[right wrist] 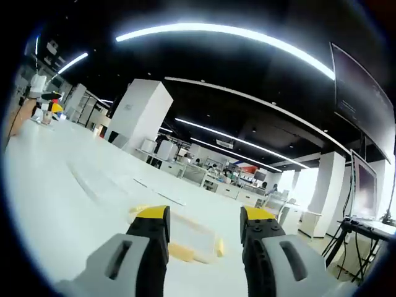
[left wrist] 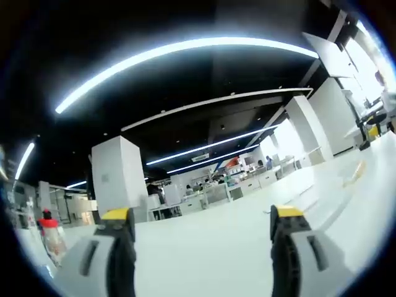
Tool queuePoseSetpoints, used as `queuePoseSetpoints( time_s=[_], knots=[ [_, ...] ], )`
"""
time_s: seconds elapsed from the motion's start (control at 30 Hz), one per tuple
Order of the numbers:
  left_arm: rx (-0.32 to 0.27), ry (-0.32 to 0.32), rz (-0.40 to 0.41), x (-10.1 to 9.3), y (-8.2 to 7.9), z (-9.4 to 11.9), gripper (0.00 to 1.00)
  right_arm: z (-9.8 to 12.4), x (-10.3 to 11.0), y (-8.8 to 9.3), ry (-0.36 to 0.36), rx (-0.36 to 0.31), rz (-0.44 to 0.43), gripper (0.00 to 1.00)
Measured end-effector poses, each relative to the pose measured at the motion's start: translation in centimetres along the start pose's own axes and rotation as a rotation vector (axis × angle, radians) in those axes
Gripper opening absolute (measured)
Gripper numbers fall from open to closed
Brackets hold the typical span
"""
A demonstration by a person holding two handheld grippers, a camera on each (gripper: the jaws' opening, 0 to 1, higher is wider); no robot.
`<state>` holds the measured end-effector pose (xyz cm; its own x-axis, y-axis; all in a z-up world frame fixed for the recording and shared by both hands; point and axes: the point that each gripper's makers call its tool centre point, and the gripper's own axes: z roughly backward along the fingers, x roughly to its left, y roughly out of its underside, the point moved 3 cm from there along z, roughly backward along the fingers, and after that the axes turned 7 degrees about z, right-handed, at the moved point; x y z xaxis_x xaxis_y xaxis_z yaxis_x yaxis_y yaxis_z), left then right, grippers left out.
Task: Snap each plastic latch of the storage box into its locked position after aligning the lid with the box until every specified latch is closed and the lid sits flush.
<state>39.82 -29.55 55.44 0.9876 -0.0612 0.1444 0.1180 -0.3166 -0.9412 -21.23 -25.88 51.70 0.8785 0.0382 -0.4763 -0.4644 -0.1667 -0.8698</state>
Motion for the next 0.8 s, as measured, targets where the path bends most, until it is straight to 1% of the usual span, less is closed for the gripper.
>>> queuePoseSetpoints(
  time_s=[0.27, 0.5, 0.8],
  knots=[
    [0.013, -0.005, -0.004, 0.03, 0.11, -0.06, 0.90, -0.13, 0.01, 0.00, 0.000, 0.001, 0.010, 0.46],
    [-0.001, -0.016, 0.013, 0.47, -0.11, 0.11, 0.90, -0.21, 0.03, 0.03, -0.003, -0.001, 0.001, 0.46],
    [0.017, -0.010, 0.029, 0.51, 0.23, 0.07, 0.90, -0.15, 0.03, -0.02, 0.001, -0.003, 0.002, 0.45]
  ],
)
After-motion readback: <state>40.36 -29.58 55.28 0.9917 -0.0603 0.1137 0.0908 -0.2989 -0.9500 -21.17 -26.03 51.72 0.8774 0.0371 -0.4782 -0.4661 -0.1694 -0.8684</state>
